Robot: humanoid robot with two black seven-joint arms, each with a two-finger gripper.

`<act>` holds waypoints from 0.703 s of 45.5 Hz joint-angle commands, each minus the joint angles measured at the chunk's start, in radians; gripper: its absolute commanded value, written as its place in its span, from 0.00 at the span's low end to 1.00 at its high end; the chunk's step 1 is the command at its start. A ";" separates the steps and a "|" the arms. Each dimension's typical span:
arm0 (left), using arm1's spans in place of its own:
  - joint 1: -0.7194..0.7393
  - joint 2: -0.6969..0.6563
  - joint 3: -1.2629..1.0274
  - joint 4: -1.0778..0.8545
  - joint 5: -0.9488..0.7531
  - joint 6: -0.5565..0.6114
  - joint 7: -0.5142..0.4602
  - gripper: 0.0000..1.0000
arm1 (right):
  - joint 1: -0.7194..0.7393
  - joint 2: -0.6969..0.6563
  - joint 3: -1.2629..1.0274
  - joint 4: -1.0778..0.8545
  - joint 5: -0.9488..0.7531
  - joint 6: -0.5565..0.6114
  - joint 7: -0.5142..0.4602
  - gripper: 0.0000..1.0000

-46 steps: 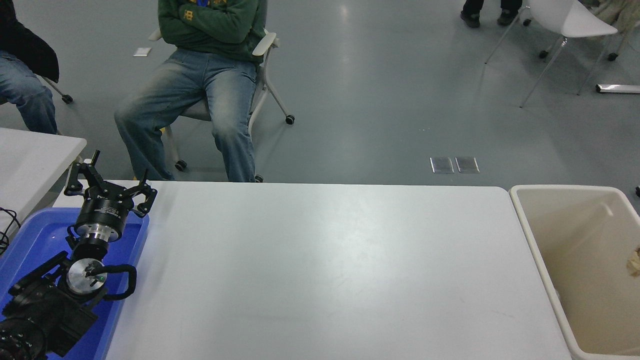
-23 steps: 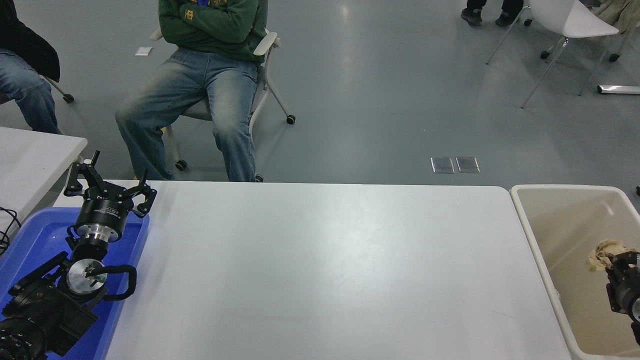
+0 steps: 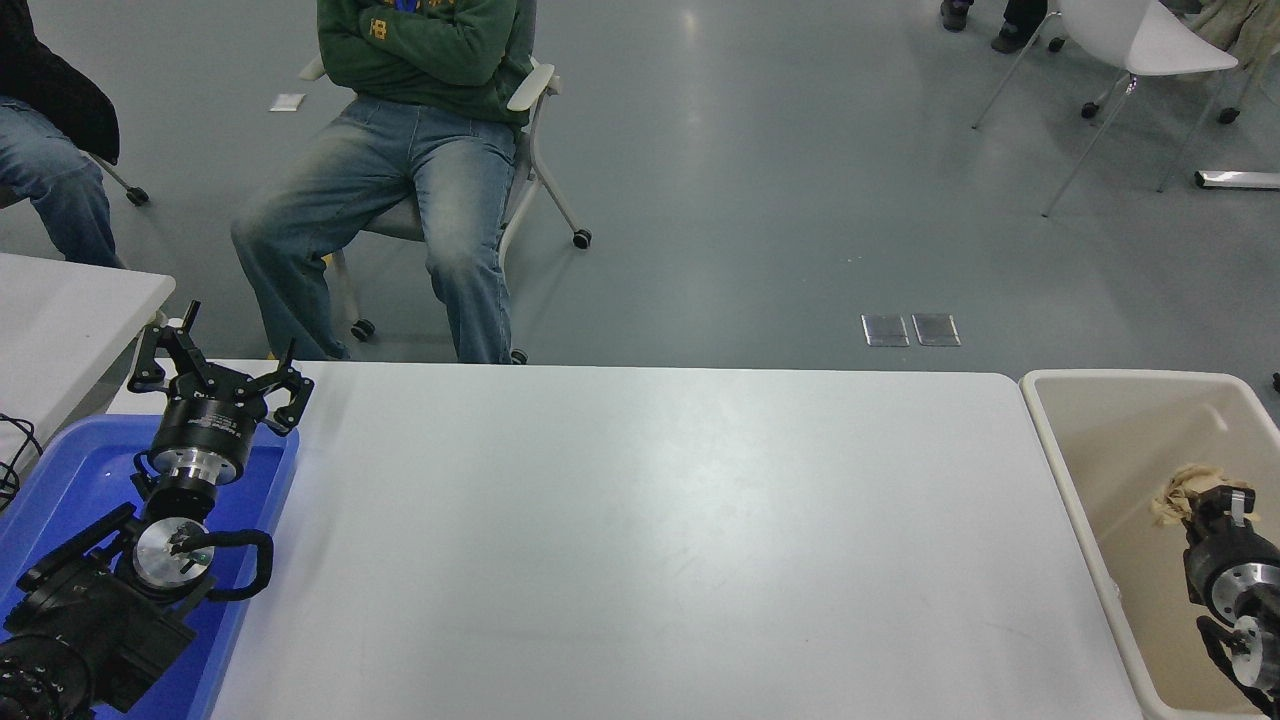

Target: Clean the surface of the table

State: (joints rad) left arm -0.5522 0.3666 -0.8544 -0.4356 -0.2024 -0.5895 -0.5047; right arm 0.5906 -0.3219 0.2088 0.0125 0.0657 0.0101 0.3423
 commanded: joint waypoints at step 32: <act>0.000 0.000 0.000 0.000 0.000 -0.001 0.000 1.00 | 0.018 0.001 -0.002 -0.019 -0.004 -0.058 0.003 1.00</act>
State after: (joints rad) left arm -0.5522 0.3666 -0.8544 -0.4356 -0.2025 -0.5896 -0.5047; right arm 0.6075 -0.3162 0.2026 -0.0049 0.0614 -0.0451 0.3450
